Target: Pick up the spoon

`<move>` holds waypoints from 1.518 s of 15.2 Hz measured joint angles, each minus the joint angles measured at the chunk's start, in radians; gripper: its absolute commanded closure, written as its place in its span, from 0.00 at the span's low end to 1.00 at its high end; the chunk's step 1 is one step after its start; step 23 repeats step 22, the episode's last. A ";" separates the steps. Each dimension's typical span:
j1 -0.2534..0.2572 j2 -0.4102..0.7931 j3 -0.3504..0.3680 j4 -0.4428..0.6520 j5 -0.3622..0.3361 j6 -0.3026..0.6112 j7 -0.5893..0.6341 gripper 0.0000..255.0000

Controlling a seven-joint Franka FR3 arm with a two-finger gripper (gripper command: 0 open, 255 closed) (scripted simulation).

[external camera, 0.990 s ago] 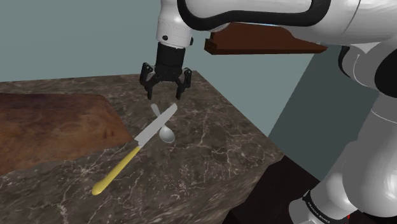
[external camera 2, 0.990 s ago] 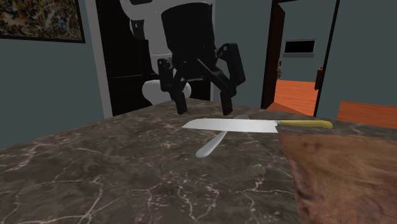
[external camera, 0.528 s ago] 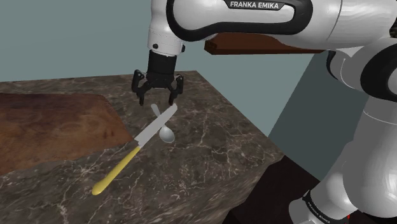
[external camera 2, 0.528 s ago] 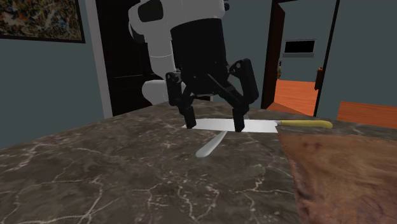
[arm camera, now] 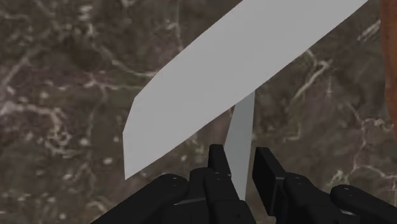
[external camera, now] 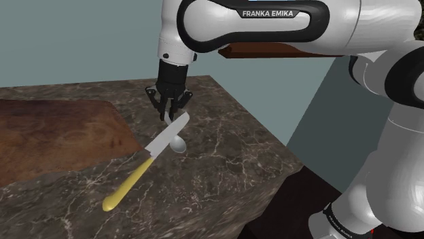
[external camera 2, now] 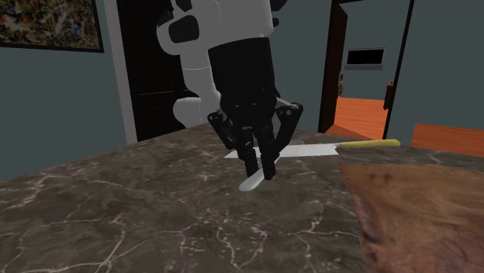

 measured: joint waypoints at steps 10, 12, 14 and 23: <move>0.003 0.005 0.001 0.039 -0.001 -0.037 0.005 1.00; 0.004 0.006 0.002 0.067 -0.002 -0.064 0.007 1.00; 0.008 0.010 0.003 0.097 -0.004 -0.090 0.013 1.00; 0.024 0.043 0.004 0.250 -0.019 -0.209 0.033 1.00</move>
